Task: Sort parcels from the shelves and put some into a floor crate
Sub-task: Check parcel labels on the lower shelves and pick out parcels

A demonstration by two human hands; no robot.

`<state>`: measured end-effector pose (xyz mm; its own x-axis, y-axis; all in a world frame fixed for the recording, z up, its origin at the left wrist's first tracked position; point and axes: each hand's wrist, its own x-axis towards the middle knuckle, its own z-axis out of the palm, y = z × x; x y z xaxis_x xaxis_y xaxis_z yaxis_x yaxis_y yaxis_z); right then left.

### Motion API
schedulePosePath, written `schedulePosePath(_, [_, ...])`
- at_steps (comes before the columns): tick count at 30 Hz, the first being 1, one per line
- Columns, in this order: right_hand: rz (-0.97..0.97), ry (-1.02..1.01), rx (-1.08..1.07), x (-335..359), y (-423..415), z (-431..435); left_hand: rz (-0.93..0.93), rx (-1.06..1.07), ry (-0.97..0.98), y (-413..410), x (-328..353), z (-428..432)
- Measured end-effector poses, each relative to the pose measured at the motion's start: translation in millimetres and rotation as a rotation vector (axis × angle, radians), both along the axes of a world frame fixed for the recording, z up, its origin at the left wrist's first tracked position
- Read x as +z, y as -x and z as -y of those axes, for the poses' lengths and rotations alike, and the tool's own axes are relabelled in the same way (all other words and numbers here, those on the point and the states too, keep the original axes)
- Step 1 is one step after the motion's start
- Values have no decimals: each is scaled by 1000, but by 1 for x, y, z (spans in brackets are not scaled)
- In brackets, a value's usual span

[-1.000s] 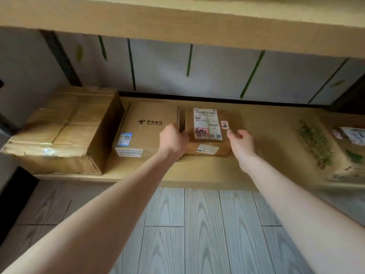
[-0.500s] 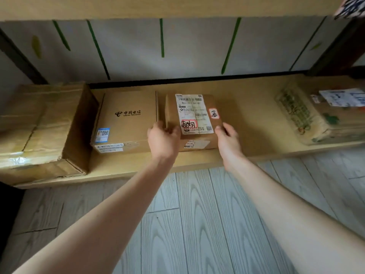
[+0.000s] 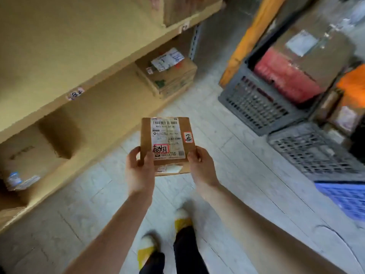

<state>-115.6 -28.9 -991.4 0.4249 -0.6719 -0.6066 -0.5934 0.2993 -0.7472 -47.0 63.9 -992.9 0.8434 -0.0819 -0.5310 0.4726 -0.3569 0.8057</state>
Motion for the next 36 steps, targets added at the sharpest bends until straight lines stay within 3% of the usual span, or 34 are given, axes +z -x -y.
schedulePosePath(8, [10,33,-415,111,173,128,-1,-472,39,134,112,161])
schedulePosePath(12, [34,53,-607,129,277,203,11,-672,31,230,140,253])
schedulePosePath(18, [26,45,-727,131,441,299,-57,-819,-49,382,154,367])
schedulePosePath(28, [-45,-83,-850,88,608,432,-130,-1277,-161,531,101,512])
schedulePosePath(36, [-170,-232,-856,-13,666,526,-114,-1431,-383,587,-5,620])
